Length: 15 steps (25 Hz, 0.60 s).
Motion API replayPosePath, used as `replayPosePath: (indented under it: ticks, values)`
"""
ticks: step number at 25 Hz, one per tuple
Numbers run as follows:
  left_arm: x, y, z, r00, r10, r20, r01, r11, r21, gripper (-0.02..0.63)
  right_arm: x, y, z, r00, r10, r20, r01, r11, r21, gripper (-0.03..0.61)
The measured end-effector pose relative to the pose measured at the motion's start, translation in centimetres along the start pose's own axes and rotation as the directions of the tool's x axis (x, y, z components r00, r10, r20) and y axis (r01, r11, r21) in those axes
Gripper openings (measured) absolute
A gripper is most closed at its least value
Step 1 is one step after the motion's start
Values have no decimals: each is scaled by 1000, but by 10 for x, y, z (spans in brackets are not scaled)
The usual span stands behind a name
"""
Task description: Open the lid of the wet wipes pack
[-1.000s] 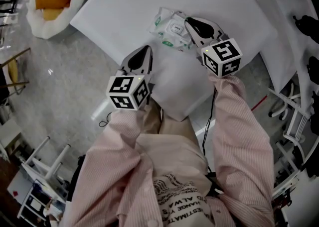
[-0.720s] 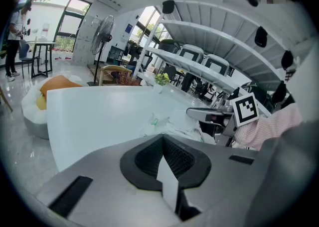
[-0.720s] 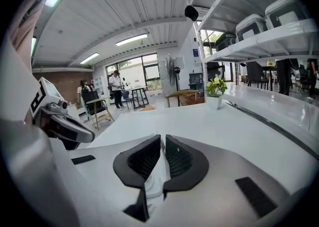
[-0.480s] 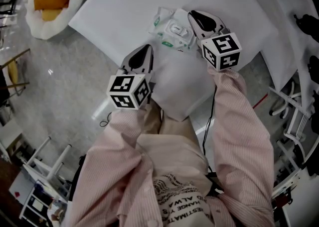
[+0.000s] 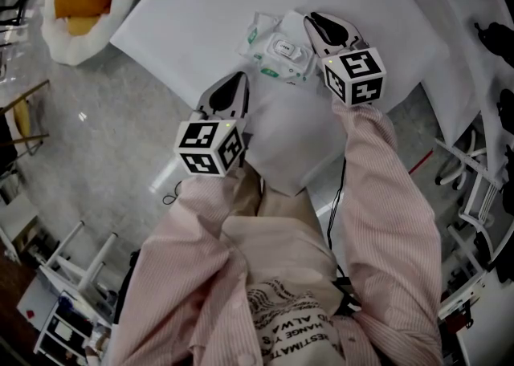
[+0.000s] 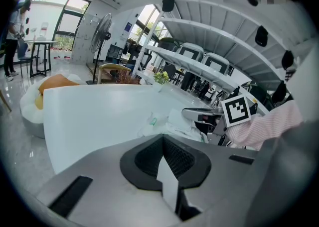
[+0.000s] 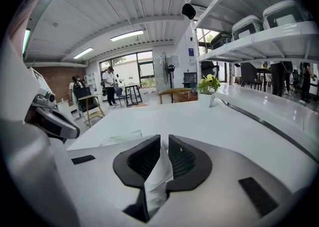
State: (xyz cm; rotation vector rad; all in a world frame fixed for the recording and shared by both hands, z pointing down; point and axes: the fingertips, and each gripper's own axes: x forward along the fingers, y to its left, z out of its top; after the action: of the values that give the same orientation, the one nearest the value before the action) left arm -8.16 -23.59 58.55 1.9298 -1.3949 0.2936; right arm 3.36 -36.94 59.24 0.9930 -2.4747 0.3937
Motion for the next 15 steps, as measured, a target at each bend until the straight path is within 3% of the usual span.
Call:
replayPosePath:
  ticks: [3, 7, 15]
  values:
    - [0, -1, 1, 1000, -4, -1, 4, 1000, 4, 0, 0, 0, 2, 1000, -11, 16, 11, 1000, 10, 28]
    - [-3, -1, 6, 1000, -7, 5, 7, 1000, 12, 0, -10, 3, 18, 991, -28, 127, 22, 998, 50, 28]
    - [-18, -10, 28, 999, -25, 44, 23, 999, 44, 0, -36, 23, 39, 989, -34, 145, 42, 998, -51, 20]
